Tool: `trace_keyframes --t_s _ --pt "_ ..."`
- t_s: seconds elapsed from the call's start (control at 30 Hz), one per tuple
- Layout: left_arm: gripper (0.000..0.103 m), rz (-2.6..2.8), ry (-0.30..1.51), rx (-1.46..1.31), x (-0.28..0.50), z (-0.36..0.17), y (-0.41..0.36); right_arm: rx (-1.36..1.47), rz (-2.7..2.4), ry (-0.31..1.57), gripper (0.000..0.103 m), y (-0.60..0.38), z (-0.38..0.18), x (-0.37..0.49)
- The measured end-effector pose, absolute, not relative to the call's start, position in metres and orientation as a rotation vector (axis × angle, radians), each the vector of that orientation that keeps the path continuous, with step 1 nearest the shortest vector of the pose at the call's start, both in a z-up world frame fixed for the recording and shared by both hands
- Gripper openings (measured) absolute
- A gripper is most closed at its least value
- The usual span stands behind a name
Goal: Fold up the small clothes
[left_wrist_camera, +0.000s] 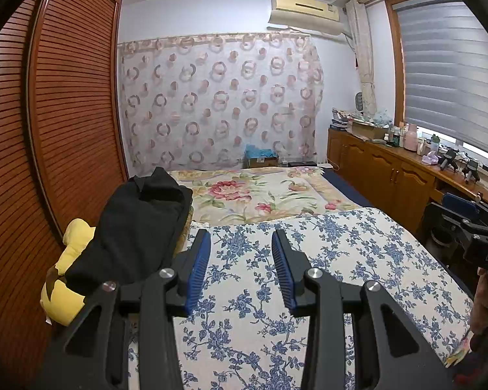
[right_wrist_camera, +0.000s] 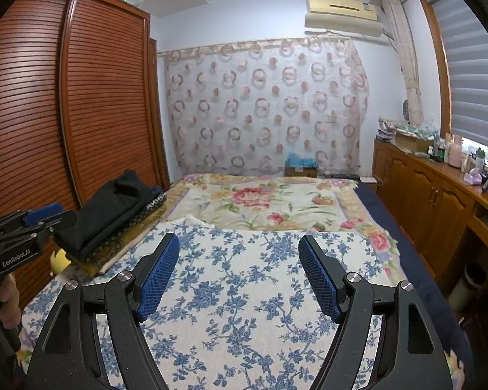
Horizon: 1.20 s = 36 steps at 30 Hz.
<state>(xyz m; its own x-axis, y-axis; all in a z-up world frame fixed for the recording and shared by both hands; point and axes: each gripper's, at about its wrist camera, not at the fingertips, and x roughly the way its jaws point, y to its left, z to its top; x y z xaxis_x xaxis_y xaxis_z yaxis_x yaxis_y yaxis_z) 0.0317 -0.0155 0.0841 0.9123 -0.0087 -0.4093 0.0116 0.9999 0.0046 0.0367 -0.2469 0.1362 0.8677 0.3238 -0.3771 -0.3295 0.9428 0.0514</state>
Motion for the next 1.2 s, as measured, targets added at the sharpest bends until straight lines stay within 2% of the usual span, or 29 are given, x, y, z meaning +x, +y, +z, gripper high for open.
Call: trace_keyframes --t_s 1.2 --pt "0.038 0.002 0.416 0.001 0.0289 0.0790 -0.0099 -0.013 0.339 0.389 0.078 -0.2505 0.1348 0.0364"
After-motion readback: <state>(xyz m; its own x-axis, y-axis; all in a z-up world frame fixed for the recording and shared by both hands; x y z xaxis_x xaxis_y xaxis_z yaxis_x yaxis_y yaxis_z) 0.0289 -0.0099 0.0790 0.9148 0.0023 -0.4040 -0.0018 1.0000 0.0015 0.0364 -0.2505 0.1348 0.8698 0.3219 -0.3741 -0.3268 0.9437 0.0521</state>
